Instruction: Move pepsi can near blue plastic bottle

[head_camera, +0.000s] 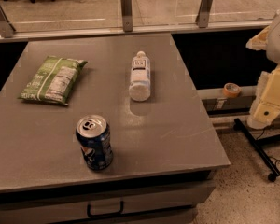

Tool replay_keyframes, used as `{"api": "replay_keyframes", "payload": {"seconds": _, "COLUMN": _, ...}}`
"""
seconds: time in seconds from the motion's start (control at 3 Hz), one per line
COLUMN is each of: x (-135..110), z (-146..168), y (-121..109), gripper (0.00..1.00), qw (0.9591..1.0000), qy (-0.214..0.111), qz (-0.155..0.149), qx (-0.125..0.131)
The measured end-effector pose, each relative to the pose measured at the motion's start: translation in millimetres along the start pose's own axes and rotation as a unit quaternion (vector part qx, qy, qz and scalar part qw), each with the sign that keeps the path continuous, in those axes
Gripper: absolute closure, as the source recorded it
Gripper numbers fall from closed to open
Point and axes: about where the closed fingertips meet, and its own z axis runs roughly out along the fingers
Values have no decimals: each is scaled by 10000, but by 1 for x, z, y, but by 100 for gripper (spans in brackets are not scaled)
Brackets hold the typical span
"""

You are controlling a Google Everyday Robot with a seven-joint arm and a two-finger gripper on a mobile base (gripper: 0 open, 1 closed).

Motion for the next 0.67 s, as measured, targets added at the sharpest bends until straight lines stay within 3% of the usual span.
{"api": "replay_keyframes", "payload": {"seconds": 0.33, "x": 0, "z": 0, "y": 0, "gripper": 0, "qw": 10000, "qy": 0, "qz": 0, "qx": 1}}
{"api": "replay_keyframes", "payload": {"seconds": 0.67, "x": -7, "z": 1, "y": 5, "gripper": 0, "qw": 9989, "qy": -440, "qz": 109, "qx": -138}}
